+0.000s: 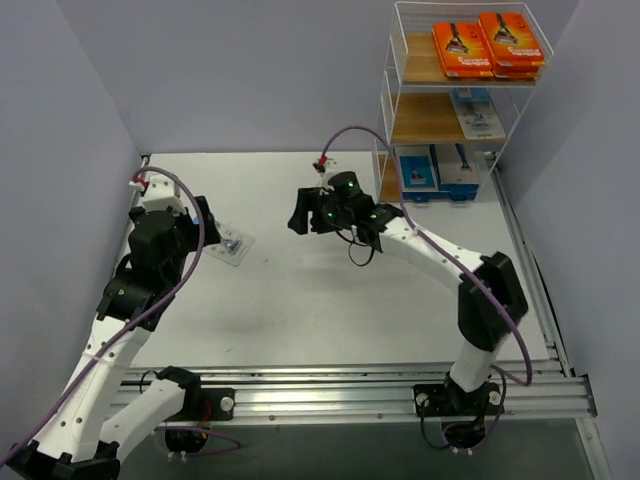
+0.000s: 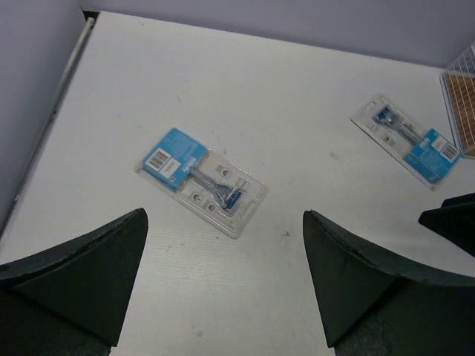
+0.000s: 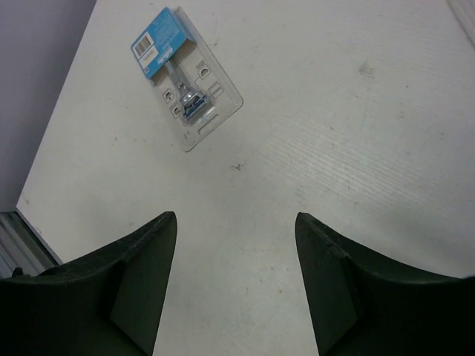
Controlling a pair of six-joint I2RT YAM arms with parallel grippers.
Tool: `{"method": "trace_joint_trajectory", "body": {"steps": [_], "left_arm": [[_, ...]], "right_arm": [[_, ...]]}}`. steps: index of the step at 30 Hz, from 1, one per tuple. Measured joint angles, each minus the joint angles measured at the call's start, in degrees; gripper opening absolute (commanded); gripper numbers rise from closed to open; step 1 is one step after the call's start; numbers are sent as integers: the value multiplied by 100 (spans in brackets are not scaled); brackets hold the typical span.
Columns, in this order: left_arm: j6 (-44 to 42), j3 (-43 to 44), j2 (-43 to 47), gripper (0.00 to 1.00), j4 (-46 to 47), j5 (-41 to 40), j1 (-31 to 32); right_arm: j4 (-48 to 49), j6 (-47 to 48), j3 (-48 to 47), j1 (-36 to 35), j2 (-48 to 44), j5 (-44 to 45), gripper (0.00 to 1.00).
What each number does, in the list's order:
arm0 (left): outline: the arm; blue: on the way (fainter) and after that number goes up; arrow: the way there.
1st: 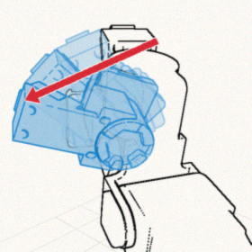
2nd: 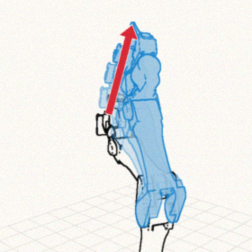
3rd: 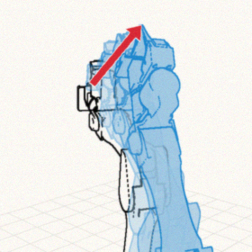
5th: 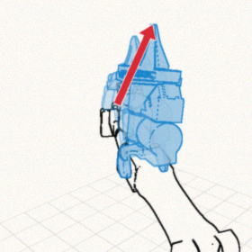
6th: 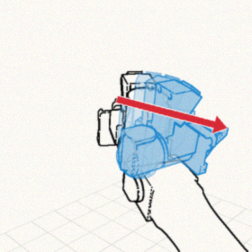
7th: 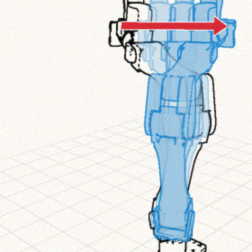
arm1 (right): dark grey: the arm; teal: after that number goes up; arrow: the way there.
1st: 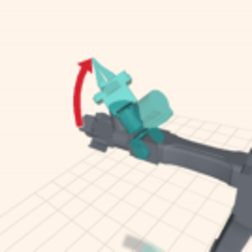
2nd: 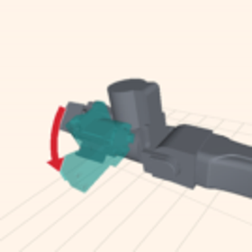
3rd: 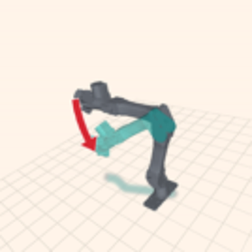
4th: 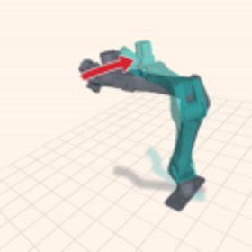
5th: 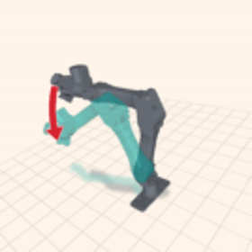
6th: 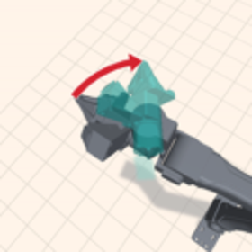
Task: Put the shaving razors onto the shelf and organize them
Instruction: Grab a shaving razor with the right arm
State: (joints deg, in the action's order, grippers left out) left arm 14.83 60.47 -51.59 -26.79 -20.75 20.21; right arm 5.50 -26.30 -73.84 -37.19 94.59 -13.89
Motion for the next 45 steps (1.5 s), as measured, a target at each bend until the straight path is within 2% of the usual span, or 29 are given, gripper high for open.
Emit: {"method": "trace_joint_trajectory", "body": {"steps": [5, 10, 16, 19, 23, 34, 45], "left_arm": [[0, -264, 533, 94, 155, -669, 7], [61, -315, 586, 94, 219, -984, 44], [63, -354, 568, 94, 243, -1097, 247], [61, -354, 573, 94, 262, -1156, 378], [57, -356, 577, 94, 284, -1200, 529], [-35, -356, 616, 94, 317, -1281, 782], [-79, -356, 654, 94, 319, -1355, 1010]], "right_arm": [[-162, 407, -1322, -389, 1537, -90, 59], [-629, 793, -2953, -680, 2946, -109, 63], [-1001, 1082, -4721, -938, 4242, -114, 68], [-997, 1163, -5233, -1045, 4677, -114, 71], [-826, 1202, -5410, -1130, 4999, -105, 76], [-247, 1384, -5864, -1287, 5825, 221, 79], [-245, 1532, -6308, -1342, 6094, 382, 65]]}}
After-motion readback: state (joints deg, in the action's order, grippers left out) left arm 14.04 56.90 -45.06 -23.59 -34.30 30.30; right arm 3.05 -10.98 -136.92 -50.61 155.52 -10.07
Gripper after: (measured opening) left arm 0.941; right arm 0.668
